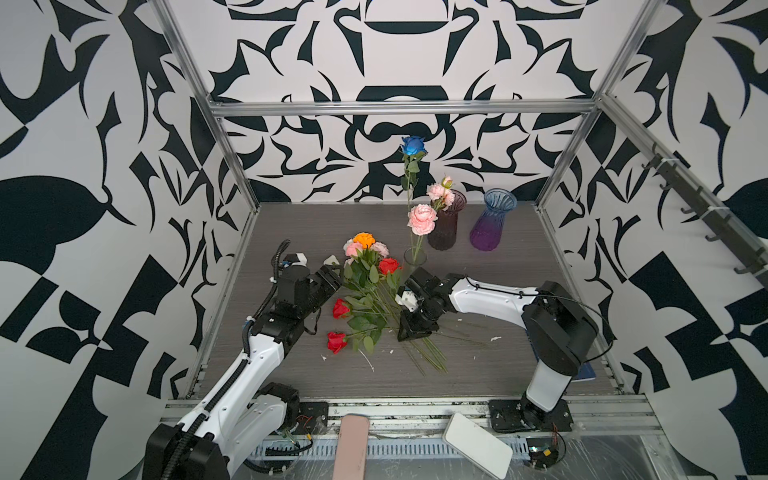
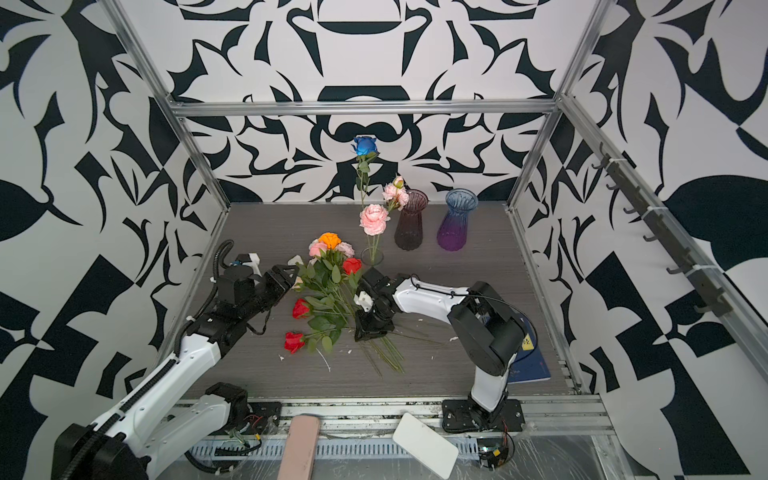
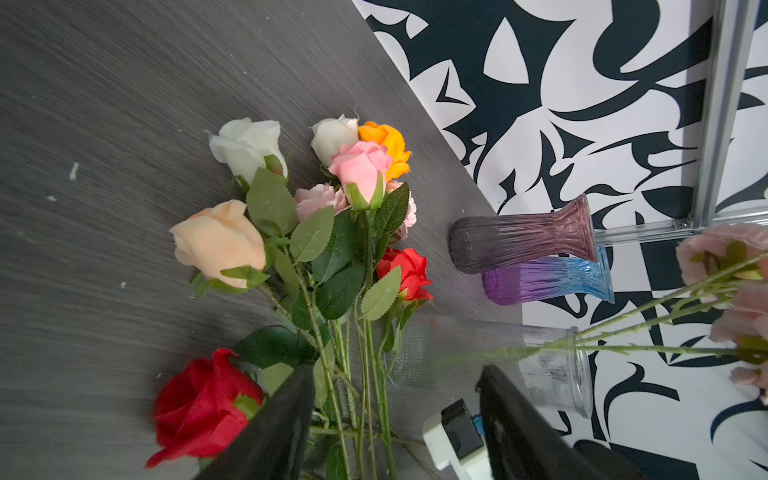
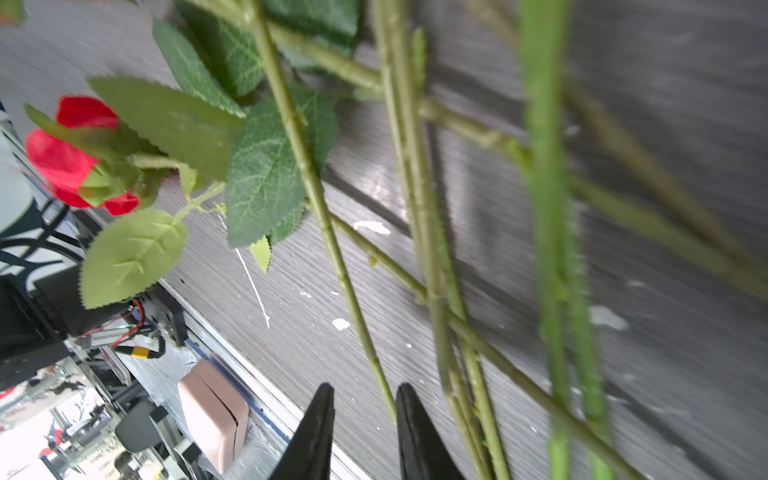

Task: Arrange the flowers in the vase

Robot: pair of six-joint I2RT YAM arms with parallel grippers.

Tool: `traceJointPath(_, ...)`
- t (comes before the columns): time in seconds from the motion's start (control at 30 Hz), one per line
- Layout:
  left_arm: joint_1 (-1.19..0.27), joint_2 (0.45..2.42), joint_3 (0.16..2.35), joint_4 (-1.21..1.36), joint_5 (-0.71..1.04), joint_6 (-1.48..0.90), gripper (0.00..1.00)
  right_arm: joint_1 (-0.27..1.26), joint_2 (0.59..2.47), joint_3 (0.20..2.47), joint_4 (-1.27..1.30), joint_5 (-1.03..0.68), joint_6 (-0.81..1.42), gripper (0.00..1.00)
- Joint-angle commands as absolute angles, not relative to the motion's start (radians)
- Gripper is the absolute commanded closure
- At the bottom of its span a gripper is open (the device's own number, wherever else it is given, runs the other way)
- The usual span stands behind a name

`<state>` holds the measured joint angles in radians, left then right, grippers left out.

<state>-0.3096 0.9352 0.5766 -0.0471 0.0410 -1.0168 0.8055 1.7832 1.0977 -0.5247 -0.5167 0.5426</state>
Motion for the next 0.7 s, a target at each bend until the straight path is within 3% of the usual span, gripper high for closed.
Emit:
traceJointPath(0.0, -0.309, 0.975, 0.624, -0.121, 0.017, -1.099, 0.32, 0.816, 1.799, 1.136, -0.558, -0.517, 0.519, 0.69)
traceJointPath(0.3, -0.307, 0.984, 0.658, -0.143, -0.008, -1.171, 0.01, 0.837, 1.859, 1.162, -0.584, -0.504, 0.49, 0.7)
traceJointPath(0.47, -0.293, 0.933, 0.568, 0.017, 0.04, -1.194, 0.01, 0.843, 1.853, 1.179, -0.594, -0.499, 0.476, 0.86)
traceJointPath(0.67, -0.291, 0.979, 0.67, -0.108, 0.065, -1.172, 0.0, 0.844, 1.816, 1.237, -0.622, -0.492, 0.448, 1.0)
